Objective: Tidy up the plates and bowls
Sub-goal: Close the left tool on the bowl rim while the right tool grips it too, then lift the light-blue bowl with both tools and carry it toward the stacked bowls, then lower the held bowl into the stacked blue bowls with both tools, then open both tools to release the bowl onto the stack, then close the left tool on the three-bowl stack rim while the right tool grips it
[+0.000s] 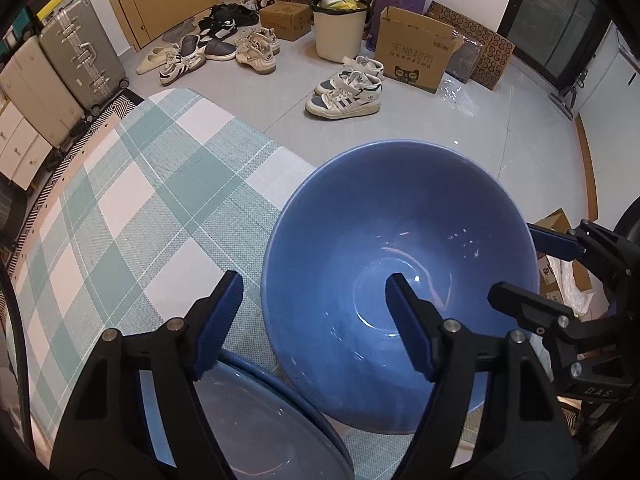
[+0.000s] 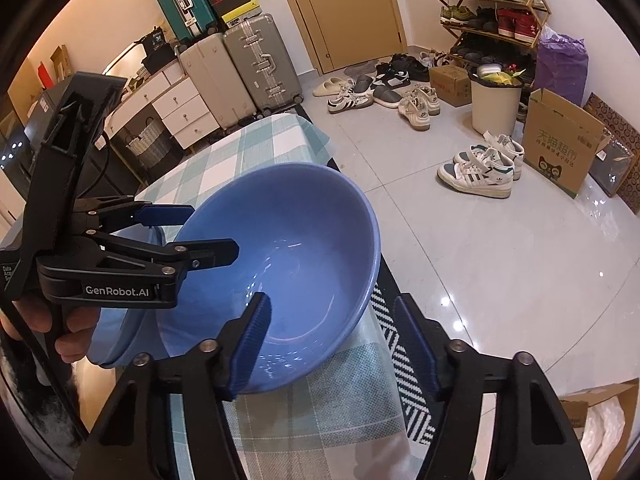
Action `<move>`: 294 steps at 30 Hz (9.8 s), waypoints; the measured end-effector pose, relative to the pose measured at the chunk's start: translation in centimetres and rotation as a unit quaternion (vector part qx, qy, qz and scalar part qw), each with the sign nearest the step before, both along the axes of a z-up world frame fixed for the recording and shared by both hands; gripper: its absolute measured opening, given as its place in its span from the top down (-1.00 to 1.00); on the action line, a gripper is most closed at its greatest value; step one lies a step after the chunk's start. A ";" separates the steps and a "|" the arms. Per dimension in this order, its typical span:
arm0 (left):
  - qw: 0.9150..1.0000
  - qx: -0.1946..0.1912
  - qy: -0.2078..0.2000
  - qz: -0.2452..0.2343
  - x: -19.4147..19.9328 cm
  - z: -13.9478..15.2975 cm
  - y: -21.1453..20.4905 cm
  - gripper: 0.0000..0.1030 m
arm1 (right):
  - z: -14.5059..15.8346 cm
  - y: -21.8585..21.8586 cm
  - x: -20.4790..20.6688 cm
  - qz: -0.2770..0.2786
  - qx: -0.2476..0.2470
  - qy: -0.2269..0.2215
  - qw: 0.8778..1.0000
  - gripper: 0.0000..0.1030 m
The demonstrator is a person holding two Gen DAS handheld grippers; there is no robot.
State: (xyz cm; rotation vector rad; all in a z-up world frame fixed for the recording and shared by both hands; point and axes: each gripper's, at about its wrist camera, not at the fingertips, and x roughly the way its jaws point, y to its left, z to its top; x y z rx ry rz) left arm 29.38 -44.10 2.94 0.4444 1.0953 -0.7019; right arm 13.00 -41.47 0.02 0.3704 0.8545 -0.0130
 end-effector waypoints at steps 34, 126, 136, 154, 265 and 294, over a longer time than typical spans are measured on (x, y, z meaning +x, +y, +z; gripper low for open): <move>0.999 0.016 0.008 -0.036 -2.1 -1.1 -1.4 0.23 | 0.5 -0.9 -1.8 -0.029 -0.027 -0.004 0.999 0.48; 0.976 -0.138 -0.096 0.139 -17.5 16.1 26.1 0.36 | 12.1 17.7 -7.1 0.100 -0.084 -0.118 0.984 0.48; 0.969 -0.142 -0.104 0.173 -18.1 16.8 29.6 0.36 | 12.6 20.8 -5.7 0.133 -0.084 -0.122 0.980 0.48; 0.967 -0.138 -0.082 0.196 -11.6 13.4 29.1 0.36 | 10.7 21.0 -0.3 0.141 -0.079 -0.100 0.982 0.48; 0.957 -0.165 -0.053 0.233 -3.3 -2.1 27.5 -0.95 | 0.0 15.8 5.3 0.122 0.021 -0.074 0.990 -0.84; 0.955 -0.200 -0.009 0.219 -3.5 -3.8 27.7 -0.55 | -1.8 16.2 5.9 0.145 0.065 -0.077 0.984 -0.17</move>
